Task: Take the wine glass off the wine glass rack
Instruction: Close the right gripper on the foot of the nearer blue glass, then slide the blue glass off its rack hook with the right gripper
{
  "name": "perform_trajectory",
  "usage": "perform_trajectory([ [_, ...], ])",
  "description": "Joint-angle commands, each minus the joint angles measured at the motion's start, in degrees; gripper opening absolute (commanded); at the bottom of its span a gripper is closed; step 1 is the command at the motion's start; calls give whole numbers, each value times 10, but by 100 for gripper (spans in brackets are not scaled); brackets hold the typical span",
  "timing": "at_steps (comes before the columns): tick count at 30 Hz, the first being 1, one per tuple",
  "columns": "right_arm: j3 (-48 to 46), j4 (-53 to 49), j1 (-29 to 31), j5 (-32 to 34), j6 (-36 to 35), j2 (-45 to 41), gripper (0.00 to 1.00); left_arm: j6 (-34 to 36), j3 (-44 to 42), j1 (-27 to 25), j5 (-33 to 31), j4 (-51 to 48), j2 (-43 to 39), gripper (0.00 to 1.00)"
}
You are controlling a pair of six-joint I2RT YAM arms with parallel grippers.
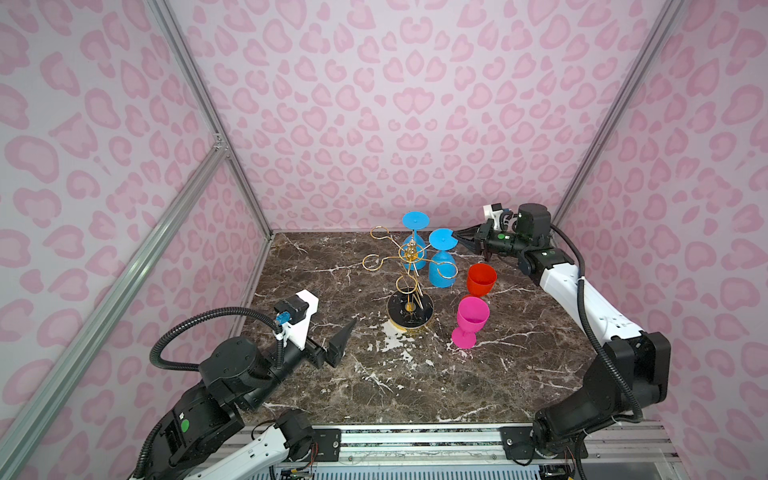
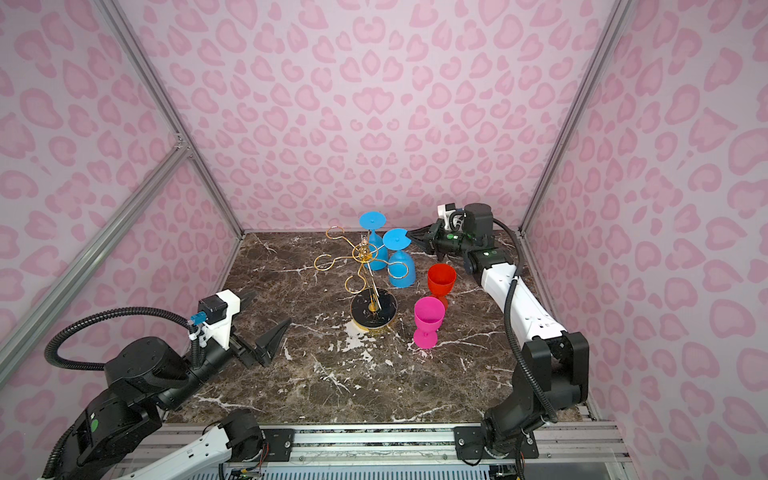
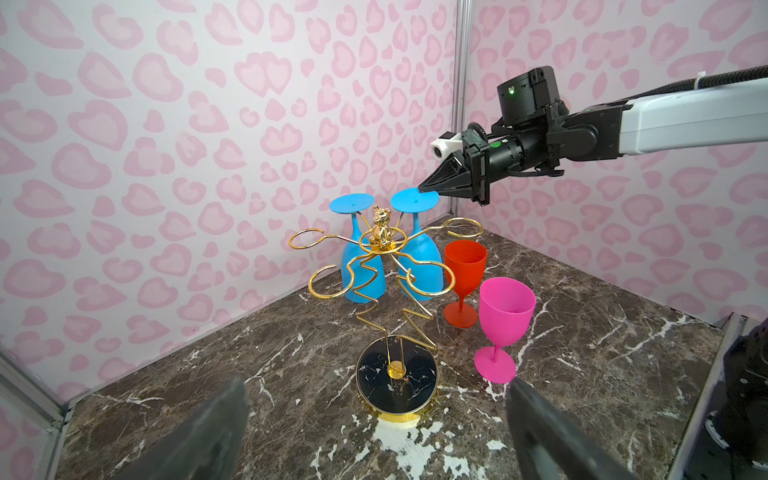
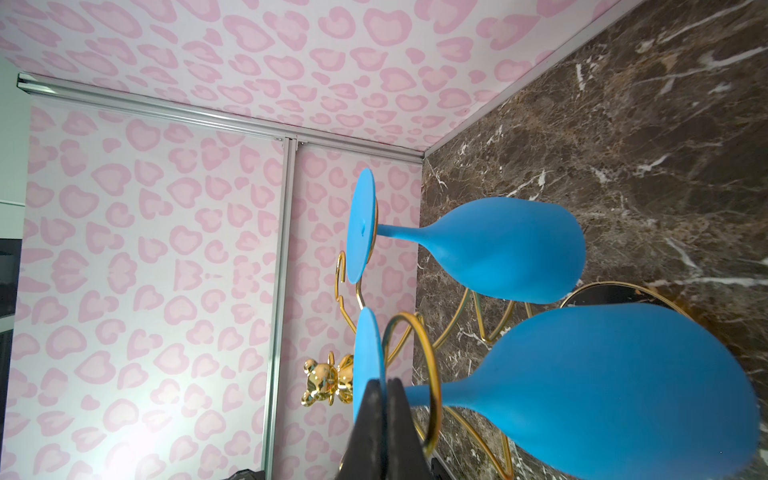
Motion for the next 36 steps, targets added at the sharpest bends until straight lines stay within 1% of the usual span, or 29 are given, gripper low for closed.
perform_trajectory([
  [1, 6, 17, 5, -13, -1, 7, 0, -6, 1, 0, 3, 5, -3, 98],
  [13, -5, 13, 13, -13, -3, -8, 0, -5, -1, 0, 1, 3, -6, 98],
  [24, -10, -19, 13, -14, -22, -28, 0, -6, -4, 0, -1, 2, -8, 98],
  [36, -37, -37, -11, -24, -32, -64, 0, -8, -1, 0, 1, 3, -8, 98],
])
